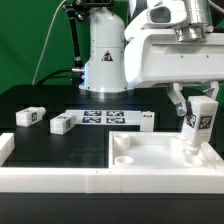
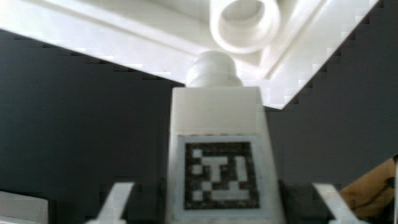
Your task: Assemble one leg
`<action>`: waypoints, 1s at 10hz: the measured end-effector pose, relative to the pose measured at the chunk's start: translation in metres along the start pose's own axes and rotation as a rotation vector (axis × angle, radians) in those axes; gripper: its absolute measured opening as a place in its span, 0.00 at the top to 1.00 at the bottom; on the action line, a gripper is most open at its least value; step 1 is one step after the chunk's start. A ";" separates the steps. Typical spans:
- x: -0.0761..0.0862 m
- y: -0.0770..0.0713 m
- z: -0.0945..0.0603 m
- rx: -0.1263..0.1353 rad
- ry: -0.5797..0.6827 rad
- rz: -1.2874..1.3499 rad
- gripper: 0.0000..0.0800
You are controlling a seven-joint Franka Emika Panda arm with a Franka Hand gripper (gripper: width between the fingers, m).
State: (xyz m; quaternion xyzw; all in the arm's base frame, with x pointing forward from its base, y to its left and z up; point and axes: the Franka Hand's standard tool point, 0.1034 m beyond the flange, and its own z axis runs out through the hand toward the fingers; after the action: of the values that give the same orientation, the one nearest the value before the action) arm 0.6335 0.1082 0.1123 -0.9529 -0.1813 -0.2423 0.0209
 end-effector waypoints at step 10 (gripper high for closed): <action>-0.024 -0.020 0.016 0.015 -0.011 -0.013 0.64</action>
Offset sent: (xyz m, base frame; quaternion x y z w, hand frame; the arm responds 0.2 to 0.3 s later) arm -0.0117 0.0021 -0.0126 -0.0023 0.0052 0.0108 0.9999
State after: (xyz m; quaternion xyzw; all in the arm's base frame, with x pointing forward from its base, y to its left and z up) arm 0.6136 0.1210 0.0863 -0.9529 -0.1892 -0.2356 0.0254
